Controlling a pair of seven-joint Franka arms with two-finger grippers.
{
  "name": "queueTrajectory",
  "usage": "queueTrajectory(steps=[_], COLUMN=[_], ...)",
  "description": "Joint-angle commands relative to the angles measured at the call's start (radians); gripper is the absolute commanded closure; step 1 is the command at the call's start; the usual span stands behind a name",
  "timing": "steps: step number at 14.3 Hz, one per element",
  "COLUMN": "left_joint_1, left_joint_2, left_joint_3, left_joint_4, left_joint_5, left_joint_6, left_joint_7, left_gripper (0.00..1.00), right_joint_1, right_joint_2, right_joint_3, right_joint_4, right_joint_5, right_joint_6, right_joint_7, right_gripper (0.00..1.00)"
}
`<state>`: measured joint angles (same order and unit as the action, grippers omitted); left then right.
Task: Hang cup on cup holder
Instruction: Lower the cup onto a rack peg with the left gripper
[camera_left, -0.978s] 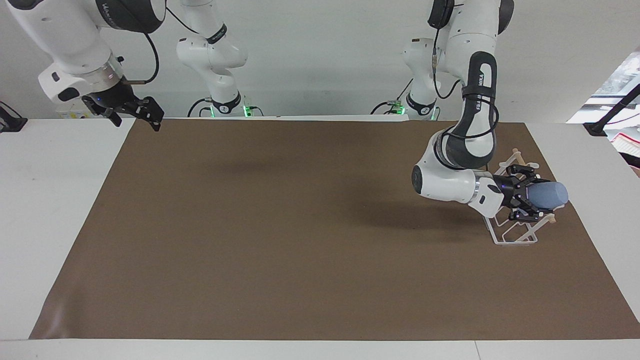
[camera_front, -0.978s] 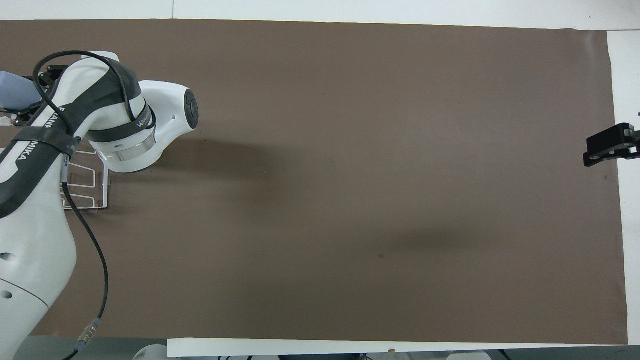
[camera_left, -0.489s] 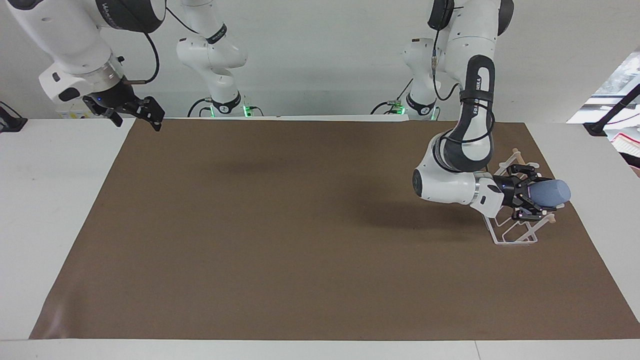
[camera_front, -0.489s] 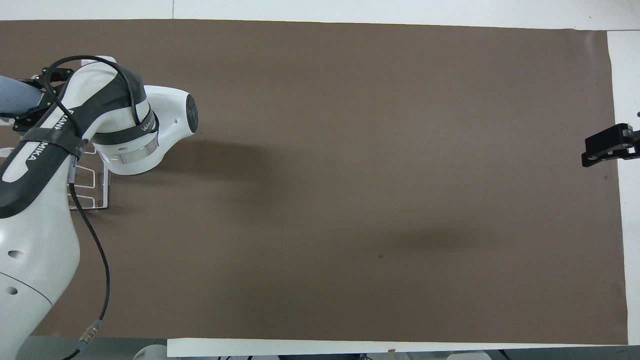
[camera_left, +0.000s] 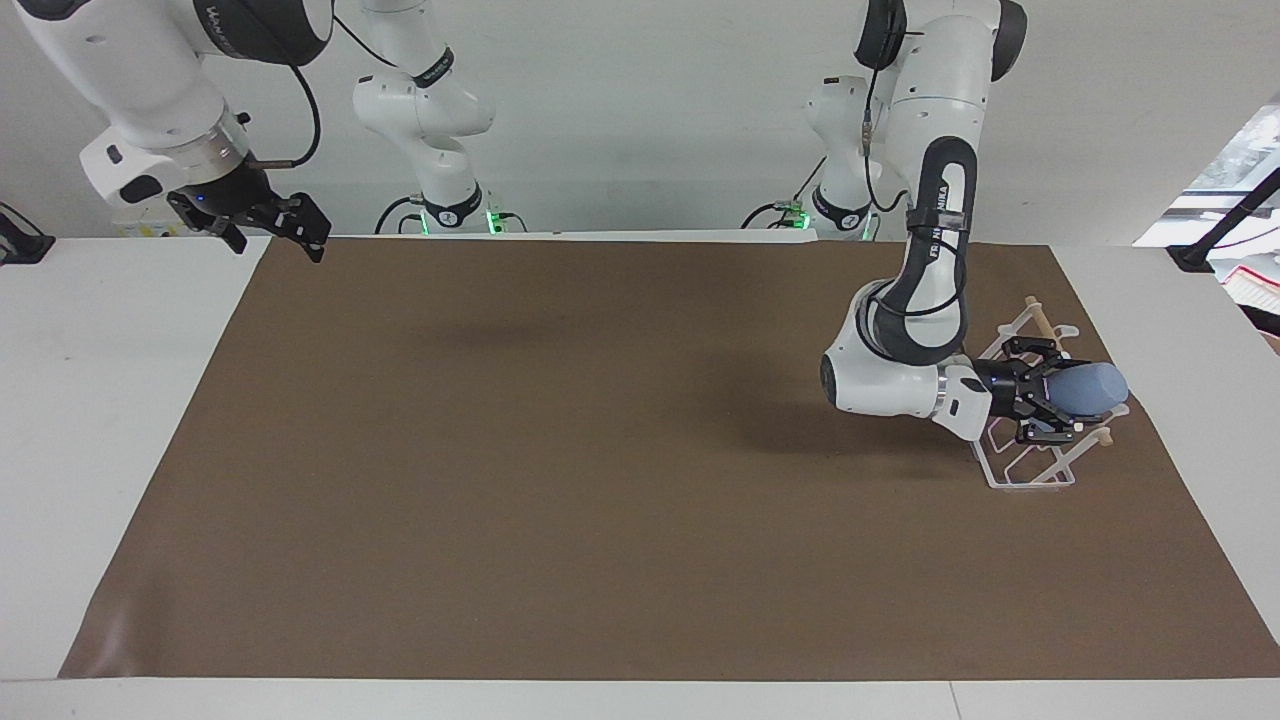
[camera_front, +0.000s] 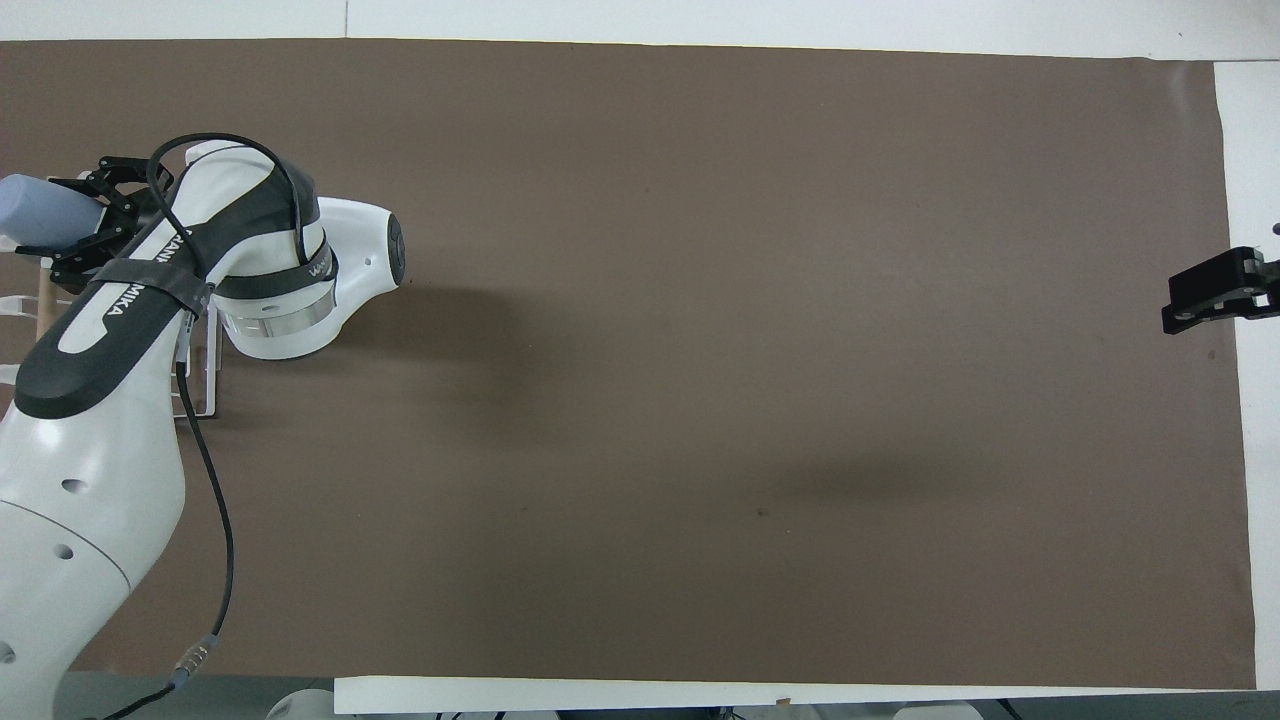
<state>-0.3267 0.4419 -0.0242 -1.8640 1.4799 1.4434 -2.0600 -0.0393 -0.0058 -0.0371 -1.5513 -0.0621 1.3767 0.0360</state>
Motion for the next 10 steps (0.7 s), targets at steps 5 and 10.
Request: queueTrajectory(steps=[5, 10], left_joint_1=[0.001, 0.001], left_joint_2=[0.103, 0.13], left_joint_3=[0.001, -0.002], left_joint_4=[-0.009, 0.006], left_joint_5=[0.013, 0.011], left_joint_6=[-0.032, -0.028], left_joint_7=[-0.127, -0.15], left_gripper=[1.0, 0.0], right_joint_1=[-0.013, -0.013], right_joint_2=[-0.022, -0.022], right_joint_3=[0.006, 0.008], right_joint_4=[-0.026, -0.026], right_joint_5=[0.015, 0.015], right_joint_6=[0.002, 0.002], right_joint_7=[-0.013, -0.013], right_gripper=[0.01, 0.01])
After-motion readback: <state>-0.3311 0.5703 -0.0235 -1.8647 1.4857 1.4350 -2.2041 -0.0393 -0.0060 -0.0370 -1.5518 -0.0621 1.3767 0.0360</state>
